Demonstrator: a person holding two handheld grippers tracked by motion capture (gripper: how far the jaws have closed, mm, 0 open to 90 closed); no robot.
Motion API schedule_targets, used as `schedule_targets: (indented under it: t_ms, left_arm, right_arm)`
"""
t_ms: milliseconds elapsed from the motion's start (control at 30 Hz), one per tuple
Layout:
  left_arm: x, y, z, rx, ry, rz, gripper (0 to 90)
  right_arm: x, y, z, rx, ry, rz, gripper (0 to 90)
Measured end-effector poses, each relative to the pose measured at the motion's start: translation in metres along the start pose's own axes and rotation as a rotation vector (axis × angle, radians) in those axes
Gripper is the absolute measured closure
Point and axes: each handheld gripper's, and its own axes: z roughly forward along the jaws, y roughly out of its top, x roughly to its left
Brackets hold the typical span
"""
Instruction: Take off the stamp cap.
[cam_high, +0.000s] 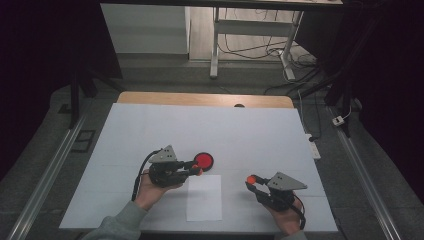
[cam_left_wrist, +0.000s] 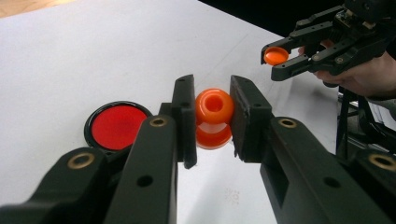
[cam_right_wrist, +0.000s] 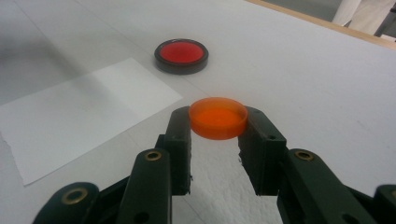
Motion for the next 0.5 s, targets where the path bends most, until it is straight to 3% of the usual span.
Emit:
schedule_targets:
  t_ms: [500]
  left_arm:
    - [0.0022, 0.0022, 0.0011, -0.001, 0.009, 0.006, 72.6]
  right_arm:
    - [-0.001, -0.0002, 0.0002, -0.006, -0.005, 0.001, 64.4]
